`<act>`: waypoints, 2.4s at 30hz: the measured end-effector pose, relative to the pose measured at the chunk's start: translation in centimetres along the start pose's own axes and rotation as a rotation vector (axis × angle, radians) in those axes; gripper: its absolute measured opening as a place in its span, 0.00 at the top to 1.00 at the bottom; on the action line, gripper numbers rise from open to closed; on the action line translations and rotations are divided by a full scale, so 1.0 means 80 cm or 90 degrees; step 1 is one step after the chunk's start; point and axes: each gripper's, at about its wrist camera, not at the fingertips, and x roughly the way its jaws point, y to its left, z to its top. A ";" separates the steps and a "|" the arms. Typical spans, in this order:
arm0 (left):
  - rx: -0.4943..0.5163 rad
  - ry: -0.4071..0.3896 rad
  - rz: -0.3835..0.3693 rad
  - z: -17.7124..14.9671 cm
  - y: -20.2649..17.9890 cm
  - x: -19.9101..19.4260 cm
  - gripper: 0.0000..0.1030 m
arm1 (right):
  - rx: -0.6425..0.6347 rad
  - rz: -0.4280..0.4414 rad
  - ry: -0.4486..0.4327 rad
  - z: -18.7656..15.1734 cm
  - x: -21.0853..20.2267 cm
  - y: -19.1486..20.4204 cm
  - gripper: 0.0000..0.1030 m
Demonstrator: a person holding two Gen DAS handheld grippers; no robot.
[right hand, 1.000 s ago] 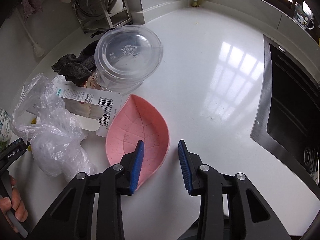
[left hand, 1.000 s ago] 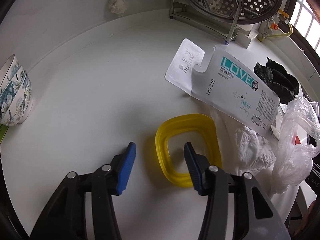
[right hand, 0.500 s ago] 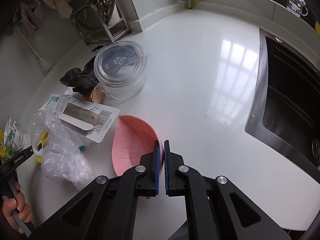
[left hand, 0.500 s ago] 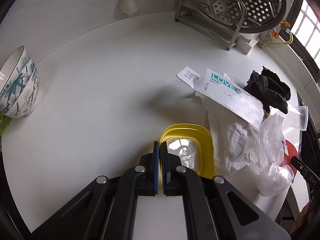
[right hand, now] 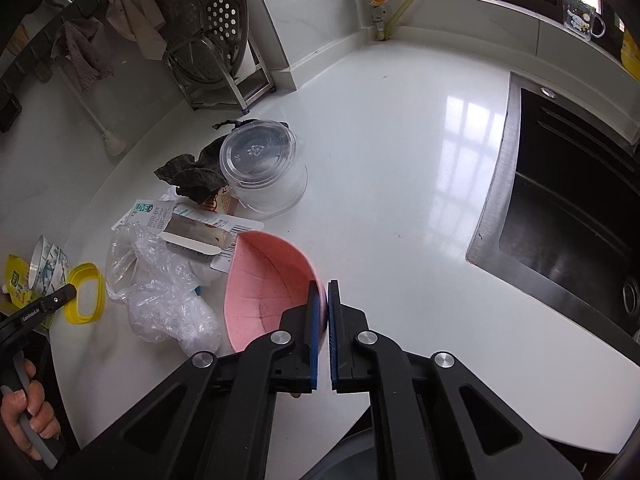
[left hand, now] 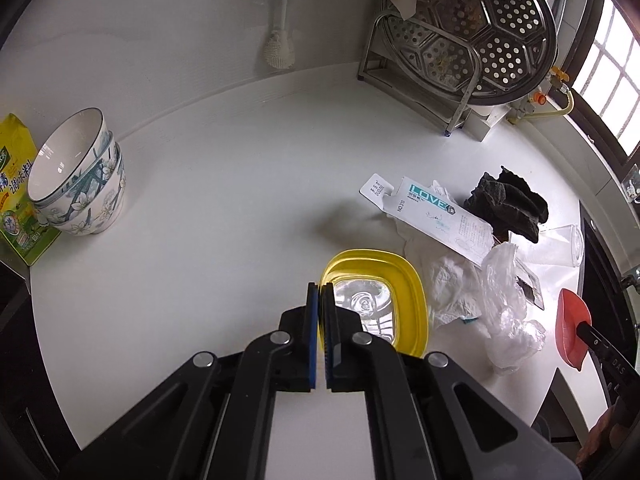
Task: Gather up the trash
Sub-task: 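Close the left tool on the yellow lid while the right tool grips the pink dish, then carry both items over the basket and open both tools to drop them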
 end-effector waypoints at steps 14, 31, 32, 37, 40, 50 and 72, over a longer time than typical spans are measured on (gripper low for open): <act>0.044 -0.037 -0.049 -0.044 -0.065 -0.096 0.97 | -0.005 0.022 -0.036 -0.030 -0.089 -0.027 0.96; 0.158 -0.009 -0.139 -0.164 -0.217 -0.154 0.97 | 0.010 -0.011 -0.008 -0.137 -0.185 -0.139 0.96; 0.165 -0.004 -0.143 -0.172 -0.227 -0.152 0.97 | 0.013 -0.014 -0.004 -0.144 -0.186 -0.145 0.96; 0.195 0.024 -0.152 -0.212 -0.264 -0.141 0.97 | 0.006 -0.025 0.018 -0.176 -0.186 -0.164 0.96; 0.217 0.038 -0.153 -0.237 -0.286 -0.134 0.97 | -0.002 -0.023 0.033 -0.194 -0.177 -0.169 0.96; 0.262 0.084 -0.130 -0.301 -0.325 -0.101 0.97 | -0.032 -0.014 0.087 -0.238 -0.129 -0.177 0.96; 0.214 0.123 -0.050 -0.333 -0.305 -0.061 0.42 | -0.049 -0.008 0.161 -0.264 -0.063 -0.187 0.69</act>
